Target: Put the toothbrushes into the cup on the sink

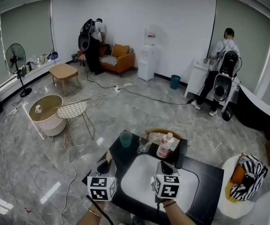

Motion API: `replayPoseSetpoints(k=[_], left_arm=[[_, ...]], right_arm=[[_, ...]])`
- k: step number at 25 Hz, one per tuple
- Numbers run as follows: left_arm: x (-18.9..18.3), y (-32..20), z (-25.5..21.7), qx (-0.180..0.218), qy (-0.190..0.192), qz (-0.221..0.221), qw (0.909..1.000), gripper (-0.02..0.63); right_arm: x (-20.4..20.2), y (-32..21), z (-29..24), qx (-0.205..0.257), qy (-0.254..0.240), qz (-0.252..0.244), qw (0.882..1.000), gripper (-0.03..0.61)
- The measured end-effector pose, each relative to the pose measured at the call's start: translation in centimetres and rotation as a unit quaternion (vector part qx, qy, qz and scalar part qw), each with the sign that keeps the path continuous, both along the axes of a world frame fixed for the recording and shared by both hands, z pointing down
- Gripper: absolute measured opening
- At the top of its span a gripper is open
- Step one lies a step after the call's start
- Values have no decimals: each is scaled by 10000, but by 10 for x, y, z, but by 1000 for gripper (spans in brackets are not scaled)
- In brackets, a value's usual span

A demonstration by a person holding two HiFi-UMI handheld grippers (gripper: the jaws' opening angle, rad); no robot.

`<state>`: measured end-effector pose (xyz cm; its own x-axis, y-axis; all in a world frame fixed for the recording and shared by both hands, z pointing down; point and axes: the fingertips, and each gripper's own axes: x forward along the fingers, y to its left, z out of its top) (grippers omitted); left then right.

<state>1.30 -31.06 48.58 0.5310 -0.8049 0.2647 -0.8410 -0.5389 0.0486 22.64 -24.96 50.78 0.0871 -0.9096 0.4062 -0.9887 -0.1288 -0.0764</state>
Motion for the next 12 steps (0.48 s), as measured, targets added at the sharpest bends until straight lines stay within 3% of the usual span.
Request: replayPoseSetpoints(k=[12], left_arm=[[15,-33,-17,138,135,141,9997,38]], right_arm=[[-5,-7,12,-87,-164,13,9998,3]])
